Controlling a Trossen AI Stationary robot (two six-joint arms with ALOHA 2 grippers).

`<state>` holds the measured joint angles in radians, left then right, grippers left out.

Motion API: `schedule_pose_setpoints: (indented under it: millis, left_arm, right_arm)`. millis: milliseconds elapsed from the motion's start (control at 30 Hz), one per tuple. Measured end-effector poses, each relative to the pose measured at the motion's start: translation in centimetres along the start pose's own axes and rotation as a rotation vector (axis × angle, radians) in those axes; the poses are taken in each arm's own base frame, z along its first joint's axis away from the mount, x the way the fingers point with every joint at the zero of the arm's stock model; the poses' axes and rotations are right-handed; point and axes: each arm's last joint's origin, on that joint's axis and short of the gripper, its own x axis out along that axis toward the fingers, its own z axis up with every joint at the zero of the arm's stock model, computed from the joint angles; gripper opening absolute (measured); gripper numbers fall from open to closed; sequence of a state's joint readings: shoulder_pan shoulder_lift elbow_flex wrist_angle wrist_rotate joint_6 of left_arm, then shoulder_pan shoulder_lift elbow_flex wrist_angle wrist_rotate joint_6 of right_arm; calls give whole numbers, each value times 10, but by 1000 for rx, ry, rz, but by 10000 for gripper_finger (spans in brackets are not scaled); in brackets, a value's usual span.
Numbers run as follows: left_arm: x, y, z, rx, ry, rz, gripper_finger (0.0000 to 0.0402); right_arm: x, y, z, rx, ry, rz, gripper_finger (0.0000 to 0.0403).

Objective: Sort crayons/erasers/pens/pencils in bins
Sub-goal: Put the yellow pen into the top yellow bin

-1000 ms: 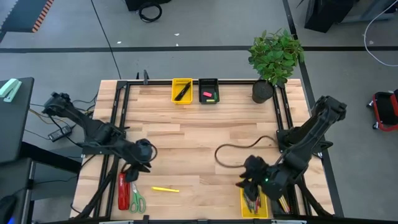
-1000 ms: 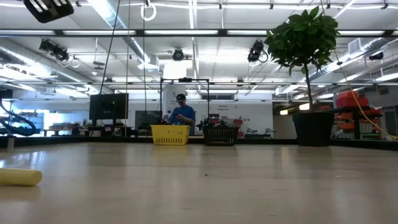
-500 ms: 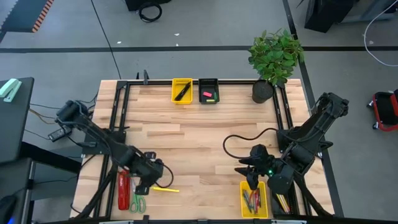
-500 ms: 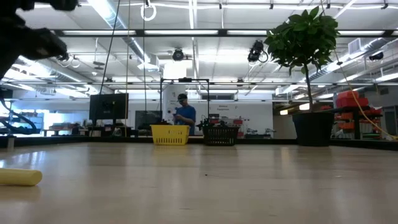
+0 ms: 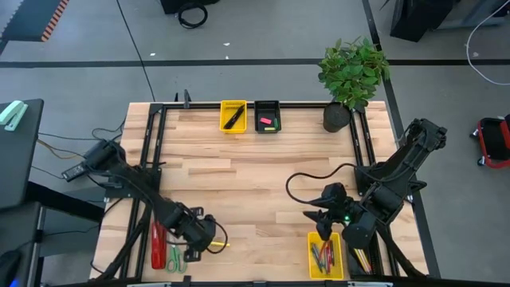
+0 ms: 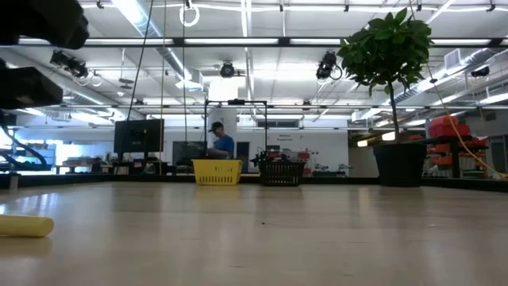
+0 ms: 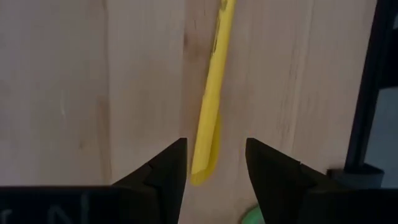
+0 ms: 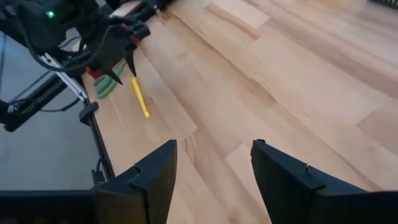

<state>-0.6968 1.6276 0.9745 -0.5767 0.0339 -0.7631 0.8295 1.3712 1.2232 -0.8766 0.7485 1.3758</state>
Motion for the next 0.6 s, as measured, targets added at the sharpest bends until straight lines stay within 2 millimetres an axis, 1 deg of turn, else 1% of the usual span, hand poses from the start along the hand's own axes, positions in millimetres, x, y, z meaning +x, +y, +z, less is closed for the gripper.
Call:
schedule_pose_setpoints:
  millis: [200, 433, 600]
  left_arm:
    - [8, -6, -8, 17, 39, 4, 172]
    - [26, -4, -9, 15, 83, 50, 168]
    - [36, -2, -9, 12, 107, 75, 161]
  right_arm:
    - [-1, -1, -2, -32, 17, -8, 212]
    - [-1, -6, -2, -63, 6, -49, 212]
    - [-1, -6, -2, -33, 2, -49, 212]
